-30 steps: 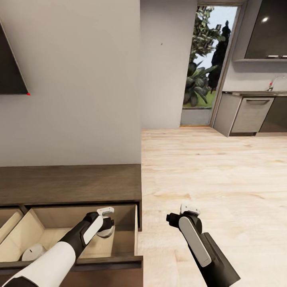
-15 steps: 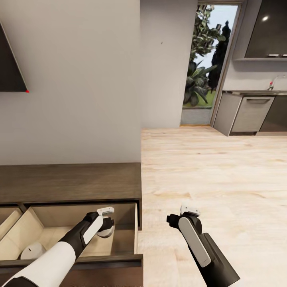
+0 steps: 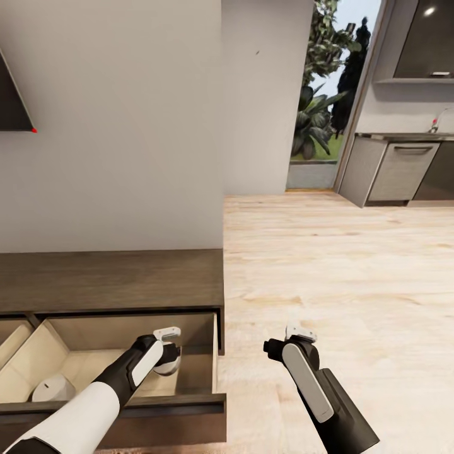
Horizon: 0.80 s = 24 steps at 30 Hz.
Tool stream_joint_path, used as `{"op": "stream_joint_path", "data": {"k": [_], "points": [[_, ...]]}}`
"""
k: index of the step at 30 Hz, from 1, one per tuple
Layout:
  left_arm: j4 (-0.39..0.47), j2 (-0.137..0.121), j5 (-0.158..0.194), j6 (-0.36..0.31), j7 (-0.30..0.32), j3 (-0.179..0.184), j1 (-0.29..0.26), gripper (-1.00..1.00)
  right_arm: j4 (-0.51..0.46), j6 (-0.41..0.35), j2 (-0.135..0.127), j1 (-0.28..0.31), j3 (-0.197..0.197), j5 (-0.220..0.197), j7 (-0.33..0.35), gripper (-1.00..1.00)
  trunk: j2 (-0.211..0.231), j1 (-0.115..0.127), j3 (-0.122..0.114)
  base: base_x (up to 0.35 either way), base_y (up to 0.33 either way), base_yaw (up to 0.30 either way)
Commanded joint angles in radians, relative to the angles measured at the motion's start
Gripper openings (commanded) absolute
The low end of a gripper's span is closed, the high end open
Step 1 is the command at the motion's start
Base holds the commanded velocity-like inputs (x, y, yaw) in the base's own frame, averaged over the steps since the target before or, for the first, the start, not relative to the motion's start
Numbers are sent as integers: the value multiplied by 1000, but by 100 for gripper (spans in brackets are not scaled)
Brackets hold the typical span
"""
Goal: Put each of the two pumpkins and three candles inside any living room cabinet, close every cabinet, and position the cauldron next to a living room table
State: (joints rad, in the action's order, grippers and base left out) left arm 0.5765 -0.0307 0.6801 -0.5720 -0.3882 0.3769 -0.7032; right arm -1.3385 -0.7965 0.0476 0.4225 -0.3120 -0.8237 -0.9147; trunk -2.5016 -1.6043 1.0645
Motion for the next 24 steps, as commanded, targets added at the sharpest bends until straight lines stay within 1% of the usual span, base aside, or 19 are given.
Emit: {"op": "stream_joint_path", "data": {"k": [1, 24], "points": [[3, -2, 9, -2, -9, 8, -1, -100, -1, -3, 0, 1, -1, -9, -10, 100, -1, 0, 5, 0, 0, 0], [3, -2, 8, 0, -9, 8, 0, -100, -2, -3, 0, 1, -1, -10, -10, 100, -6, -11, 94, 0, 0, 0]]}}
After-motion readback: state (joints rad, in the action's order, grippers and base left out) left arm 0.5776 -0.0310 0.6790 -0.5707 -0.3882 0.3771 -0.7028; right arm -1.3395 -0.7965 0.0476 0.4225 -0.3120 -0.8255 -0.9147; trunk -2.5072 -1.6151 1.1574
